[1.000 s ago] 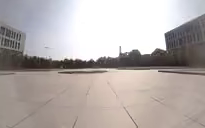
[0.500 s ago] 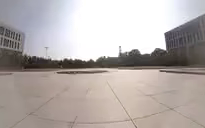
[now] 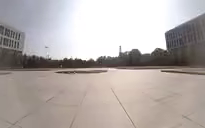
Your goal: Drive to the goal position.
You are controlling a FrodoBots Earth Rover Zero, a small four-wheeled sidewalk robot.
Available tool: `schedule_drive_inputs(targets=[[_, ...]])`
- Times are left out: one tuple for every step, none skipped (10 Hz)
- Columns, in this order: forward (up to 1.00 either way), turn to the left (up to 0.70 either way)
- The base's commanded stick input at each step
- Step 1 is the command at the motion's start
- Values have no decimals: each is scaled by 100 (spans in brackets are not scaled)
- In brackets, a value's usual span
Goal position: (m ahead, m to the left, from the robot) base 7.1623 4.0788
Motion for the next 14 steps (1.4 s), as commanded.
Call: schedule_drive_inputs(targets=[[70,0],[70,0],[70,0],[70,0],[70,0],[70,0],[70,0],[70,0],[70,0],[70,0],[70,0],[70,0],[70,0],[70,0]])
